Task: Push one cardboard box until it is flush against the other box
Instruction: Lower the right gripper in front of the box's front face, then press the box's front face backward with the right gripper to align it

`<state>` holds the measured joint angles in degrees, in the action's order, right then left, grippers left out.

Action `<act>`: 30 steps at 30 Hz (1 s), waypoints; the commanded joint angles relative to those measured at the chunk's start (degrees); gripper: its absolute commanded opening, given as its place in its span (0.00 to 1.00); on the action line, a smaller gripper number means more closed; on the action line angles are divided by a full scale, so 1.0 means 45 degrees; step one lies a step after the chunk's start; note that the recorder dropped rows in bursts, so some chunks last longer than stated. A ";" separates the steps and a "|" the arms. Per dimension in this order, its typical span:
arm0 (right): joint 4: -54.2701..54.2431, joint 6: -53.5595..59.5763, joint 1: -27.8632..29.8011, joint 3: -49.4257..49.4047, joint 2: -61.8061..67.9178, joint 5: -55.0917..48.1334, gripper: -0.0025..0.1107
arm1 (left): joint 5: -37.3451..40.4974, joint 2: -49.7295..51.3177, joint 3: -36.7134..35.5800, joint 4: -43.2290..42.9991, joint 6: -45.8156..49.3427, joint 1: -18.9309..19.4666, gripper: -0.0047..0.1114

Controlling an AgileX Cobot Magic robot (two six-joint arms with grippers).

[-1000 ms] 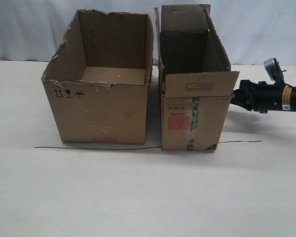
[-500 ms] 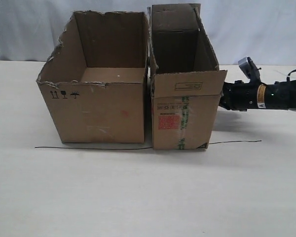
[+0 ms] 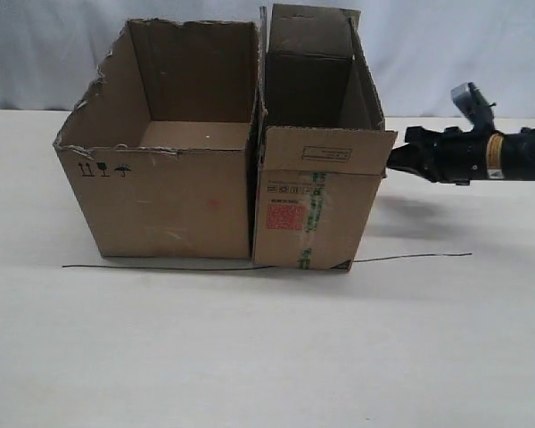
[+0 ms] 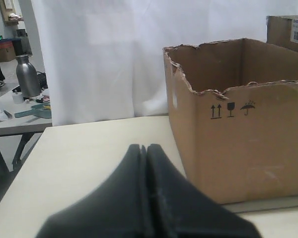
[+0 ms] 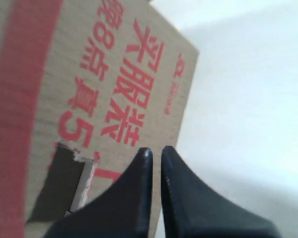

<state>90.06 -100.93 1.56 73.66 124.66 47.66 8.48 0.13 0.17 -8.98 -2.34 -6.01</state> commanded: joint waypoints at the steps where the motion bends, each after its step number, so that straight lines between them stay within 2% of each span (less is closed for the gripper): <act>1: -0.0187 0.0659 0.0107 -0.2985 -0.3447 -0.2512 0.07 | -0.0057 -0.0030 -0.0037 0.0009 -0.0014 -0.0006 0.04; 3: -0.2163 0.2832 -0.0068 -0.5469 -0.5506 -0.2958 0.07 | -0.0057 -0.0030 -0.0037 0.0009 -0.0014 -0.0006 0.04; 6: -0.4294 0.5058 -0.0245 -0.8265 -0.7141 -0.2786 0.07 | -0.0035 -0.0030 -0.0037 0.0009 -0.0014 0.0000 0.04; 10: -0.6097 0.7437 -0.1144 -1.0802 -0.8526 -0.2742 0.07 | -0.0035 -0.0030 -0.0037 0.0009 -0.0014 0.0000 0.04; 12: -0.7271 0.8571 -0.2029 -1.1646 -0.8874 -0.2904 0.07 | -0.0035 -0.0030 -0.0037 0.0009 -0.0014 0.0000 0.04; 18: -0.9309 1.0244 -0.5383 -1.2128 -0.9001 -0.3099 0.07 | -0.0035 -0.0030 -0.0037 0.0009 -0.0014 0.0000 0.04; 22: -1.4200 1.4194 -0.7673 -1.2127 -0.9001 -0.3099 0.07 | -0.0035 -0.0030 -0.0037 0.0009 -0.0014 0.0000 0.04; 25: -1.7655 1.7374 -0.8841 -1.2047 -0.9001 -0.3134 0.07 | -0.0035 -0.0030 -0.0037 0.0009 -0.0014 0.0000 0.04; 30: -2.0014 1.9997 -1.0000 -1.1303 -0.8941 -0.3810 0.07 | -0.0035 -0.0030 -0.0037 0.0009 -0.0014 0.0000 0.04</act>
<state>6.22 -18.05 -41.34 21.01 84.64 32.00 8.48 0.13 0.17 -8.98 -2.35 -6.01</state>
